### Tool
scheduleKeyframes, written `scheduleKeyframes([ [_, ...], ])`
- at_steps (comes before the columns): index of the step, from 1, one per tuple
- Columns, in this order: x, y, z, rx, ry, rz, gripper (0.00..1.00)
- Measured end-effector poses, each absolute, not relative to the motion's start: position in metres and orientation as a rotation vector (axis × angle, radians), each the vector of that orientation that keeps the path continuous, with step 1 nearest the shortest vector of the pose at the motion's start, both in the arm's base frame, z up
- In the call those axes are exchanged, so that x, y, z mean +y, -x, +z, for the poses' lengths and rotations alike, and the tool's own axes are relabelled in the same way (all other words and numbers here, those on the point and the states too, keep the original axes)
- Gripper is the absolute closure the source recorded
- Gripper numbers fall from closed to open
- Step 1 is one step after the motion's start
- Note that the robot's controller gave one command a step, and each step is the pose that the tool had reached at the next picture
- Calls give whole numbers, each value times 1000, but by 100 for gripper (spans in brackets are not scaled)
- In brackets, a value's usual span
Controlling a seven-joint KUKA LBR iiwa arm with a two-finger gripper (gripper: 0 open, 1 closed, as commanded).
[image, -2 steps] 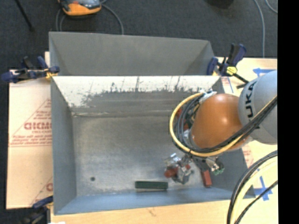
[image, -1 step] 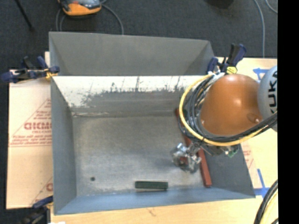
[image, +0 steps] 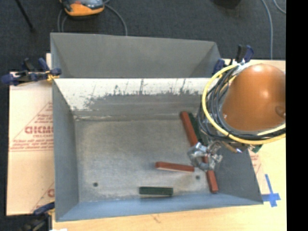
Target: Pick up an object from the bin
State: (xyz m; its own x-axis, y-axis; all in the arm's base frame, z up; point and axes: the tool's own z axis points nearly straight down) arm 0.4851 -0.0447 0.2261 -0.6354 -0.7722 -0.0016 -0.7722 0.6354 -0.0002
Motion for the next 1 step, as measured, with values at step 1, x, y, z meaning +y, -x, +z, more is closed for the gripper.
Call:
scheduleKeyframes([
  [1, -77, -495, 173, 2810, 1406, 2, 0],
])
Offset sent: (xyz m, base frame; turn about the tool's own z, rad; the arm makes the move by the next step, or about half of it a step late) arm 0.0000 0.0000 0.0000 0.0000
